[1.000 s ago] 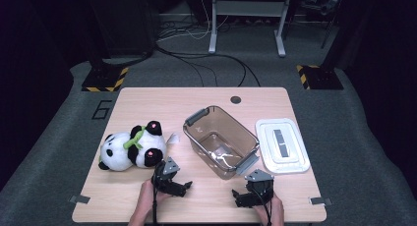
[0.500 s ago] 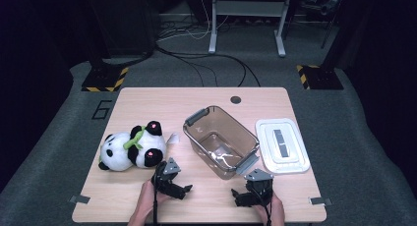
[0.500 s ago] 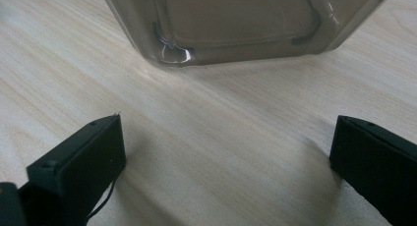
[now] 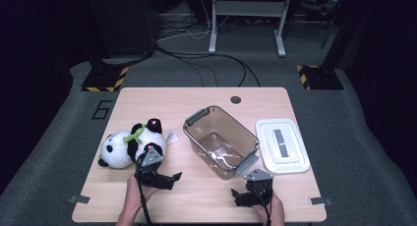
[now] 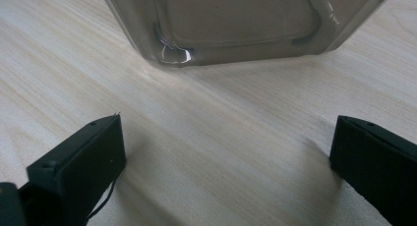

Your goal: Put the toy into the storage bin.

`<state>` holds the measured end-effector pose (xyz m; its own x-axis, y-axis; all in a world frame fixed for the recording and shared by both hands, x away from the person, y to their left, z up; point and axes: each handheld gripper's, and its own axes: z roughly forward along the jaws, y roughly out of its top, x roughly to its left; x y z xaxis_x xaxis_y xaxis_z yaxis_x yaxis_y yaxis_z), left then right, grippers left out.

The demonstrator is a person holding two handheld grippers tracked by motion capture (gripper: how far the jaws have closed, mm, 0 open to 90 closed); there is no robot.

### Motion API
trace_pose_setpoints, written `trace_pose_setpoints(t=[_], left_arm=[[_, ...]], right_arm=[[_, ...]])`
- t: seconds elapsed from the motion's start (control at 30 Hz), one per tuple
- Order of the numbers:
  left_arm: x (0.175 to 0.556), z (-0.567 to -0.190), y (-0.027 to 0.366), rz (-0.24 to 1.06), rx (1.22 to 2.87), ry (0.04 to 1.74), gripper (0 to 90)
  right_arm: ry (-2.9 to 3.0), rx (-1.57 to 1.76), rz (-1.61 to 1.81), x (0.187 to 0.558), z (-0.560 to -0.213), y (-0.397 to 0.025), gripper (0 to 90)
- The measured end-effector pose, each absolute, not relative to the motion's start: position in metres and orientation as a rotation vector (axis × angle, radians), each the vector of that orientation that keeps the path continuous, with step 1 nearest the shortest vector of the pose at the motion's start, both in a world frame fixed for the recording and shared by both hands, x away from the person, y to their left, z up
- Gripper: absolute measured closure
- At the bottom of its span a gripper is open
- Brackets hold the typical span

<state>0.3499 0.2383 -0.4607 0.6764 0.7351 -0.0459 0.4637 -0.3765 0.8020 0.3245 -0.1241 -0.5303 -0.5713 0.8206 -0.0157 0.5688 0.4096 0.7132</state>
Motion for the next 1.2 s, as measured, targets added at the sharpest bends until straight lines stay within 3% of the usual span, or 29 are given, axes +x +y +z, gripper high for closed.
trace_pose_setpoints(t=[0.23,0.57,1.03,1.2], left_arm=[[0.349,-0.44,0.247,0.419,2.033,0.921,1.0],[0.355,-0.406,0.272,0.534,1.958,0.95,0.6],[0.395,-0.418,0.322,0.592,1.873,1.22,3.8],[0.406,-0.427,0.328,0.577,1.872,1.282,13.6]], right_arm=[[2.306,1.196,0.956,0.324,-0.53,-0.124,0.0],[2.306,1.196,0.956,0.325,-0.53,-0.124,0.0],[2.299,1.201,0.962,0.325,-0.53,-0.124,0.1],[2.299,1.207,0.963,0.324,-0.53,-0.123,0.1]])
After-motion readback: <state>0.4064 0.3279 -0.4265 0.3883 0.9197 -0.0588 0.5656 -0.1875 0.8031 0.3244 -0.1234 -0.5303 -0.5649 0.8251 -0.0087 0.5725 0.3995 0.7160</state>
